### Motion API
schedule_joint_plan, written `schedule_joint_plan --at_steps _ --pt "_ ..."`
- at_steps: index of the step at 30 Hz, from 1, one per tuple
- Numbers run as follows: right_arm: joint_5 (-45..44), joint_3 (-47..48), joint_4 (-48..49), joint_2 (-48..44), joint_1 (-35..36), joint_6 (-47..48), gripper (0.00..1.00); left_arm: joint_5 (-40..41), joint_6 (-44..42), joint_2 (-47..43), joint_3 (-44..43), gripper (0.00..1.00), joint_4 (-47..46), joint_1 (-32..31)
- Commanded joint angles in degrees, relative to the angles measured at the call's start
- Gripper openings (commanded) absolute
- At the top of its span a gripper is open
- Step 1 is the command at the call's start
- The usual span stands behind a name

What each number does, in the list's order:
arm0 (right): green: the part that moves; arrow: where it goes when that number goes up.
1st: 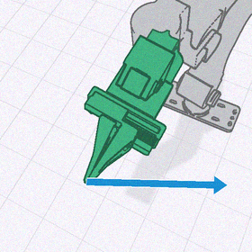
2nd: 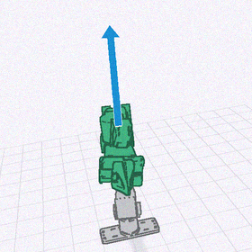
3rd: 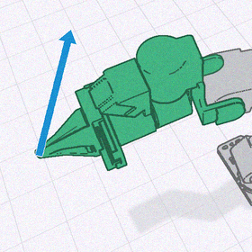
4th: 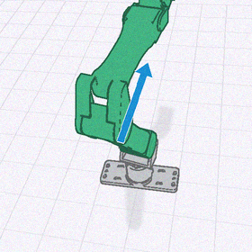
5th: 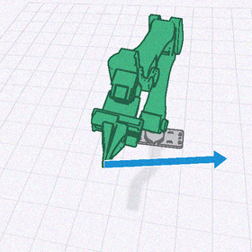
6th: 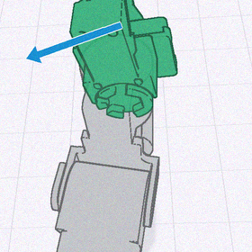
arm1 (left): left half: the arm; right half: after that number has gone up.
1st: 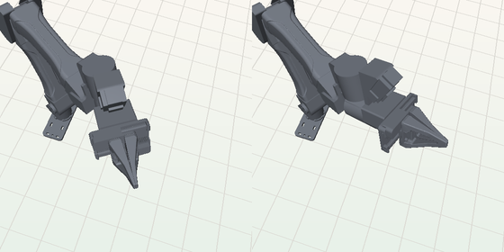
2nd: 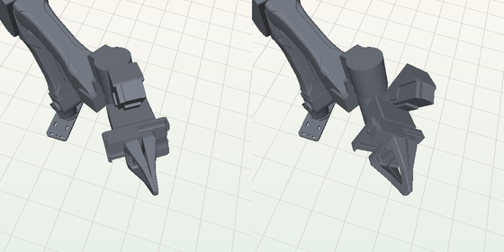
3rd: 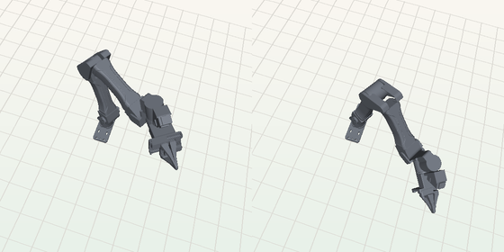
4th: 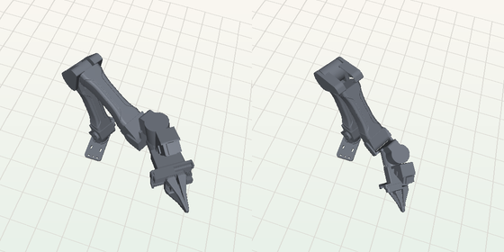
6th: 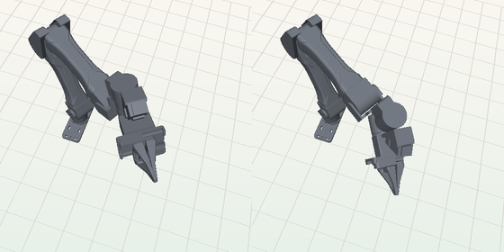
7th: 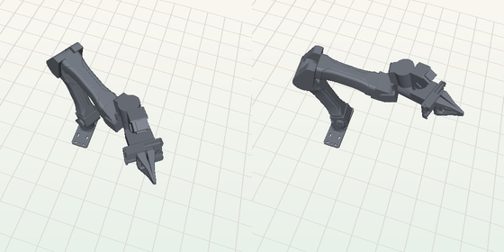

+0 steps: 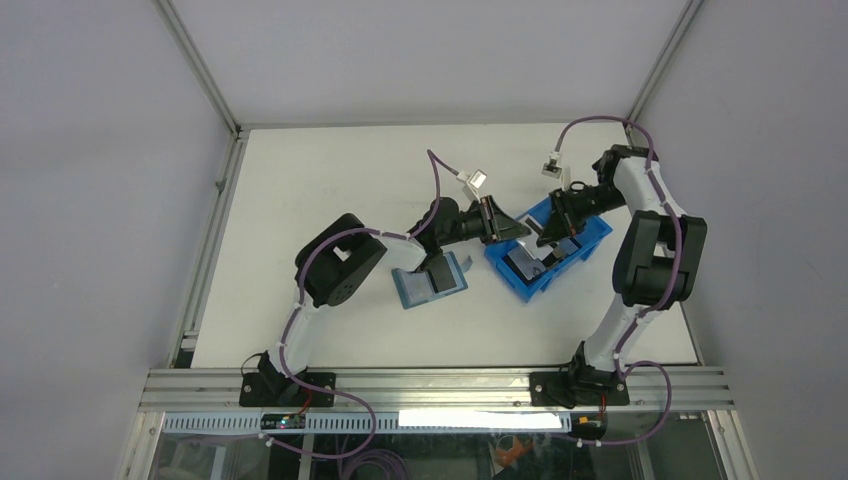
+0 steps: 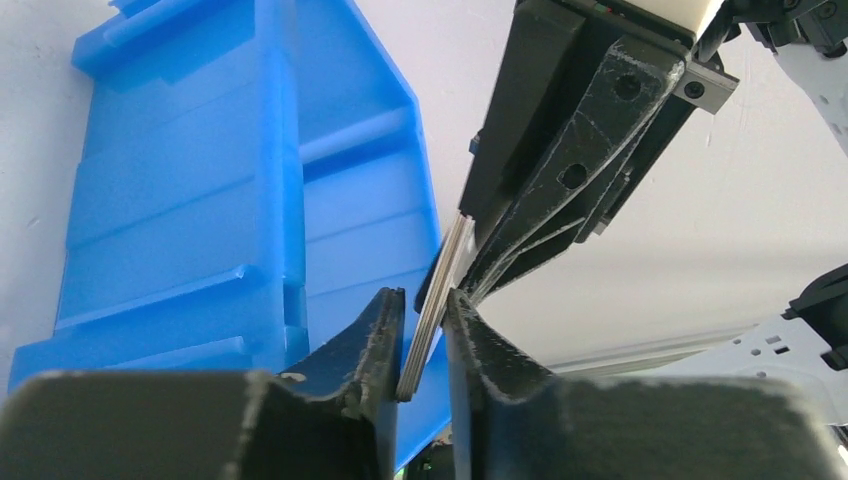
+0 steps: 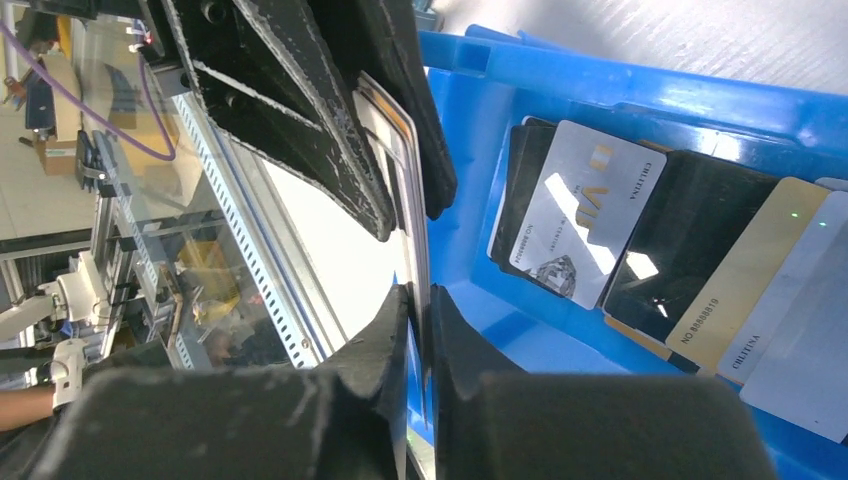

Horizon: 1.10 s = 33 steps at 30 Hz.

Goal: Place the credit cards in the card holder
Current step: Place the credit card in the storage box.

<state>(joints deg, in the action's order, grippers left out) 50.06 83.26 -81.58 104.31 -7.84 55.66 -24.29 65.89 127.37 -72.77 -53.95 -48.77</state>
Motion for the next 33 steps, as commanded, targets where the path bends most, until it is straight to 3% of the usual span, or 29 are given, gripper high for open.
schedule_joint_plan --at_steps 1,6,10,12,16,20,23,27,31,33 --pt "1.1 4.1 -3.9 1.3 -0.5 3.4 0.05 -0.9 1.7 -0.7 -1.0 0.24 -4.2 -0.2" --pt "1.6 6.7 -9.0 2.8 -1.2 7.6 0.00 -2.7 2.4 -0.3 -0.7 0.24 -4.8 0.4" --pt "1.7 8.4 -11.5 4.8 -1.2 9.2 0.00 -3.7 2.7 0.6 -1.8 0.00 -5.6 0.4" --pt "1.3 8.1 -10.8 4.7 -1.2 8.5 0.16 -3.9 2.6 0.6 -2.0 0.00 -5.7 0.4" --pt "0.5 6.8 -9.0 3.1 -1.3 7.9 0.38 -3.0 1.6 0.0 -0.9 0.00 -5.5 0.6" --pt "0.3 4.6 -6.7 1.2 -1.5 7.0 0.50 -2.4 1.7 -0.3 -0.3 0.00 -6.0 0.8" --pt "0.8 2.8 -3.4 0.0 -0.6 3.8 0.52 -2.7 2.1 0.0 -1.1 0.00 -6.1 0.9" --pt "1.2 0.5 1.9 -1.2 0.7 -1.4 0.45 -3.1 3.1 0.5 -1.8 0.00 -6.8 0.9" --pt "1.5 2.9 -2.2 0.8 0.7 1.4 0.18 -3.5 3.6 0.5 -1.3 0.00 -7.2 0.8" --pt "1.4 5.2 -6.3 2.6 0.3 4.5 0.00 -3.6 4.1 0.6 -0.8 0.07 -7.5 0.9"
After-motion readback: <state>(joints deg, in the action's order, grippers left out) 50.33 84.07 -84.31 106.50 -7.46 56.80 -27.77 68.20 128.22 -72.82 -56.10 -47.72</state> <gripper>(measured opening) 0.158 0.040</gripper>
